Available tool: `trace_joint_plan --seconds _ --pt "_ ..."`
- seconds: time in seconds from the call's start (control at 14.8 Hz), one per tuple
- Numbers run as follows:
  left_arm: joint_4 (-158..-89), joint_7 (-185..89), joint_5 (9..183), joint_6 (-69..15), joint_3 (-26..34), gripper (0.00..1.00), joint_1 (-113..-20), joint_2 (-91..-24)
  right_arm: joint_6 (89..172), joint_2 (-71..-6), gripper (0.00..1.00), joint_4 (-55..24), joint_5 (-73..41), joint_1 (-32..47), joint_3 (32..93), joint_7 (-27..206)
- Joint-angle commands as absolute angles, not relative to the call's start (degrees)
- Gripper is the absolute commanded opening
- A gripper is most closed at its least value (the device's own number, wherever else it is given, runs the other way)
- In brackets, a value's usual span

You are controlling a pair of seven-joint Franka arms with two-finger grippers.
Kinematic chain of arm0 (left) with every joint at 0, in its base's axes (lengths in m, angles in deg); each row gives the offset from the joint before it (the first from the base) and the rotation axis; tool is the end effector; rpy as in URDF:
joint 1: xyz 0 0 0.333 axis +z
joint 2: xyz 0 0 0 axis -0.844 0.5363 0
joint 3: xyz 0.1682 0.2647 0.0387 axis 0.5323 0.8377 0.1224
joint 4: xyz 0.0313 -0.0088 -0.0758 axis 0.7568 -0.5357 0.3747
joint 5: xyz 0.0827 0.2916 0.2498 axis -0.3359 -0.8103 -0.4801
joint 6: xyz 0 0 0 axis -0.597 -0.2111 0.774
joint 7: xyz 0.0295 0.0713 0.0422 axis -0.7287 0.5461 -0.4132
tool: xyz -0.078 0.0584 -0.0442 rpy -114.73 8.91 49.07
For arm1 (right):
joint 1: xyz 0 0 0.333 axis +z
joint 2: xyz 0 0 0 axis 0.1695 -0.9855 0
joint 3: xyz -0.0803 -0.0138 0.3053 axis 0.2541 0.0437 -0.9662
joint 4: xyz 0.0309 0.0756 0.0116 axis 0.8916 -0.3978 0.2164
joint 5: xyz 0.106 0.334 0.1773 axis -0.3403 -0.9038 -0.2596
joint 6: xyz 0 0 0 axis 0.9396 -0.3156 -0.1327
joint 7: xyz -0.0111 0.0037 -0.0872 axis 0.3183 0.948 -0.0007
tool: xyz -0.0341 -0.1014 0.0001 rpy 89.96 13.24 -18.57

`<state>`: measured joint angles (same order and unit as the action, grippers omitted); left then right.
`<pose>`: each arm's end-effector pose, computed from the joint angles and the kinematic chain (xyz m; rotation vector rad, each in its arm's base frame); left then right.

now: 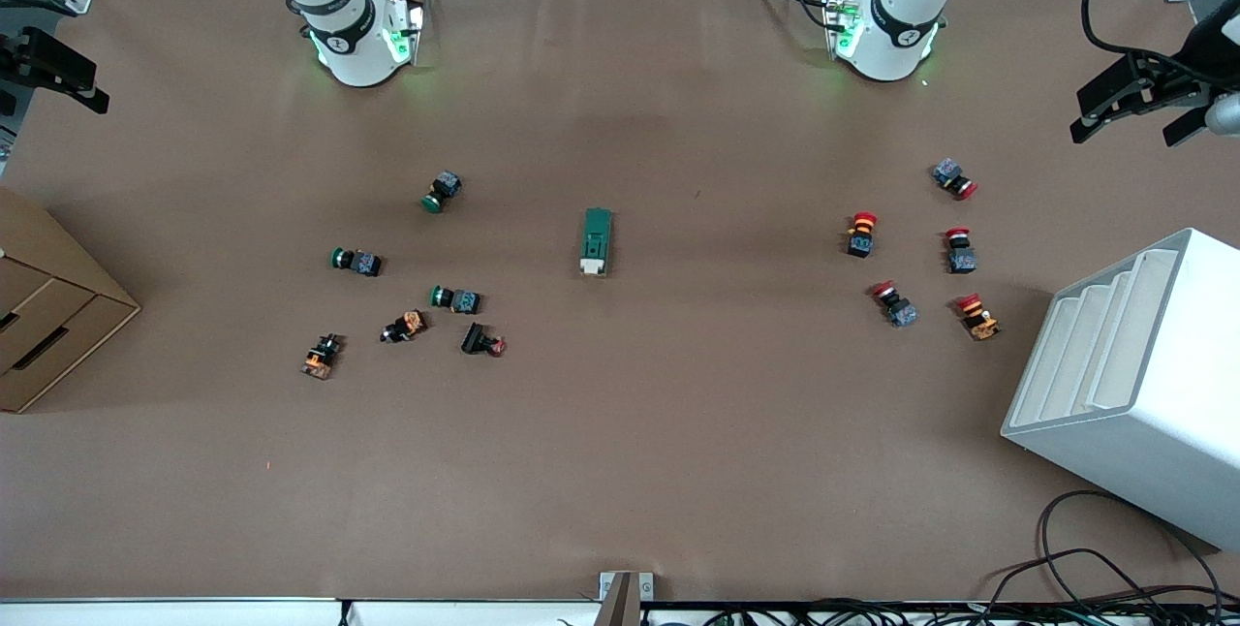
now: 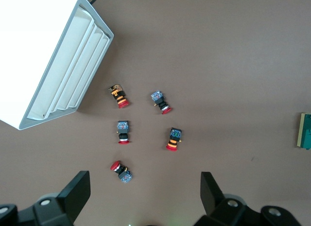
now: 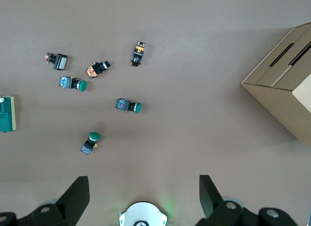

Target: Close load switch with both arms

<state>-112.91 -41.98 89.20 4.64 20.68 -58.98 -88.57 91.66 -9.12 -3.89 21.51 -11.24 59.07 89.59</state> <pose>0.5139 -0.0309 0.6752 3.1075 -0.0736 0.0423 0.4944 -0.0324 0.6845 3.1370 0.0450 -0.1229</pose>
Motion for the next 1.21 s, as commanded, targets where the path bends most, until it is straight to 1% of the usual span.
trace_joint_plan --seconds 0.0,0.27,0.54,1.15 --pt "-114.3 -42.0 89.8 5.0 20.4 1.00 -58.9 -90.3 92.5 -7.4 1.00 -5.7 18.8 -10.5 59.9 89.7" --pt "-114.8 -42.3 89.6 4.8 20.1 1.00 -59.1 -90.3 92.0 -7.4 1.00 -5.4 18.4 -10.5 60.0 85.2" --pt "-115.1 -44.8 89.2 2.7 18.3 1.00 -59.1 -89.7 92.2 -7.5 1.00 -5.2 18.2 -10.0 60.0 85.3" --pt "-114.7 -45.0 84.8 2.1 16.0 1.00 -59.1 -89.6 92.3 -7.6 1.00 -5.1 18.3 -9.7 59.9 85.9"
